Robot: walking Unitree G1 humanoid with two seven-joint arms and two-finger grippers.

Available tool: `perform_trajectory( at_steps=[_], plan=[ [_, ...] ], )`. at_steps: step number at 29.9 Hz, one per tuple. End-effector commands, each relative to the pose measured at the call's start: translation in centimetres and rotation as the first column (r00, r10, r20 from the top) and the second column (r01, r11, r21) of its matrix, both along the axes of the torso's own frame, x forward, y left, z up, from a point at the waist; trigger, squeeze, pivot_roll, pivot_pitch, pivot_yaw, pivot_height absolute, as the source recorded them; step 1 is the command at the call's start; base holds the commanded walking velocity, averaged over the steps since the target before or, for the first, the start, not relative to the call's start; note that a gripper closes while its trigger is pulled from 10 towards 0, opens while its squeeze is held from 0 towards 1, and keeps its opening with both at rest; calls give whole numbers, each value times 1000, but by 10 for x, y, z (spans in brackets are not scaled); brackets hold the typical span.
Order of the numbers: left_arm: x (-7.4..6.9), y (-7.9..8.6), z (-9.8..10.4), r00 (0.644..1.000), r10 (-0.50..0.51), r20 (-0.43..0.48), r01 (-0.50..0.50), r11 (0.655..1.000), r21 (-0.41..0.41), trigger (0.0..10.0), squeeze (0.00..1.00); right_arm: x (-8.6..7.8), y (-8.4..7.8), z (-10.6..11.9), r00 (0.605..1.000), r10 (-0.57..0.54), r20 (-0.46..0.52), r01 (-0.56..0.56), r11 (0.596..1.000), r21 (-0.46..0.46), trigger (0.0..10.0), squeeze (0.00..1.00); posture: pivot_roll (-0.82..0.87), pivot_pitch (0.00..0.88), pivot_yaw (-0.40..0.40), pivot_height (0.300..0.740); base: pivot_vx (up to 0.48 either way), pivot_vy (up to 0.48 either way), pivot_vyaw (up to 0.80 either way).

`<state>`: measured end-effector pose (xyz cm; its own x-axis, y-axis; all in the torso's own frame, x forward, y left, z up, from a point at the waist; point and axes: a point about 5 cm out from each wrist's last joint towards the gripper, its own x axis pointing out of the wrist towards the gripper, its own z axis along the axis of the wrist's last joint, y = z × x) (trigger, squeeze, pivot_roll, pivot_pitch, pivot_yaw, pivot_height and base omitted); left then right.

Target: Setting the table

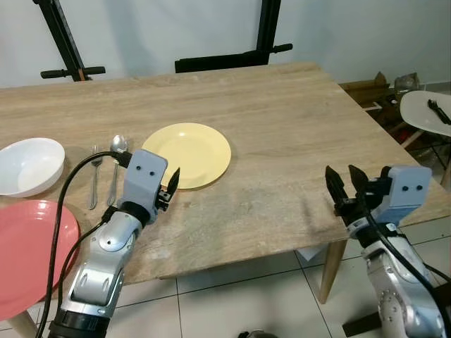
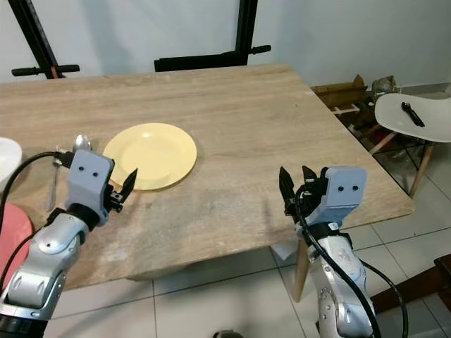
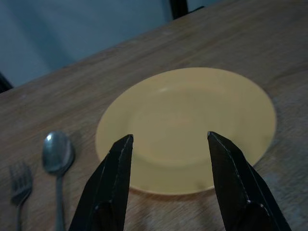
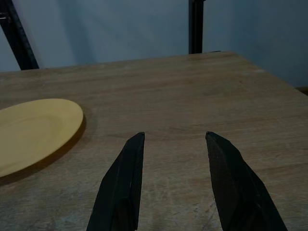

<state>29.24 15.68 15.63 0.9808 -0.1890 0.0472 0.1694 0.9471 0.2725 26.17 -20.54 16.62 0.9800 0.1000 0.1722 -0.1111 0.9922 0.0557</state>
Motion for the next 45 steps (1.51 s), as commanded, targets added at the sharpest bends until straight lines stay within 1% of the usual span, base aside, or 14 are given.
perform_trajectory(
  at_steps=[1,5,10,16,20,31,45],
  plan=[
    [-4,6,-2,999,32,-4,-32,999,11,10000,0,3,4,-3,1000,24,-15,-24,1000,10,10000,0,-127,0,35,740,0,0,0],
    [-6,8,-2,999,45,3,-45,999,21,10000,0,7,8,-2,999,41,-16,-41,999,15,10000,0,-114,0,28,740,0,0,0],
    [-8,8,0,999,49,12,-49,999,23,10000,0,7,6,-3,999,38,-18,-38,999,15,10000,0,-105,0,30,740,0,0,0],
    [-7,8,1,998,54,12,-54,998,20,10000,0,7,6,-4,999,30,-18,-29,999,24,10000,0,-114,8,39,740,-250,0,0],
    [-8,5,4,999,40,14,-41,999,14,10000,0,4,4,-7,1000,12,-28,-11,1000,29,10000,0,-126,20,41,740,-274,0,0],
    [-9,4,2,999,40,1,-40,999,8,10000,0,0,2,-8,999,5,-40,-4,1000,23,10000,0,-132,32,40,740,-303,0,0],
    [-7,5,3,999,42,2,-42,999,9,10000,0,2,5,-10,999,9,-43,-8,1000,25,10000,0,-130,26,45,740,-329,0,0]
  ],
)
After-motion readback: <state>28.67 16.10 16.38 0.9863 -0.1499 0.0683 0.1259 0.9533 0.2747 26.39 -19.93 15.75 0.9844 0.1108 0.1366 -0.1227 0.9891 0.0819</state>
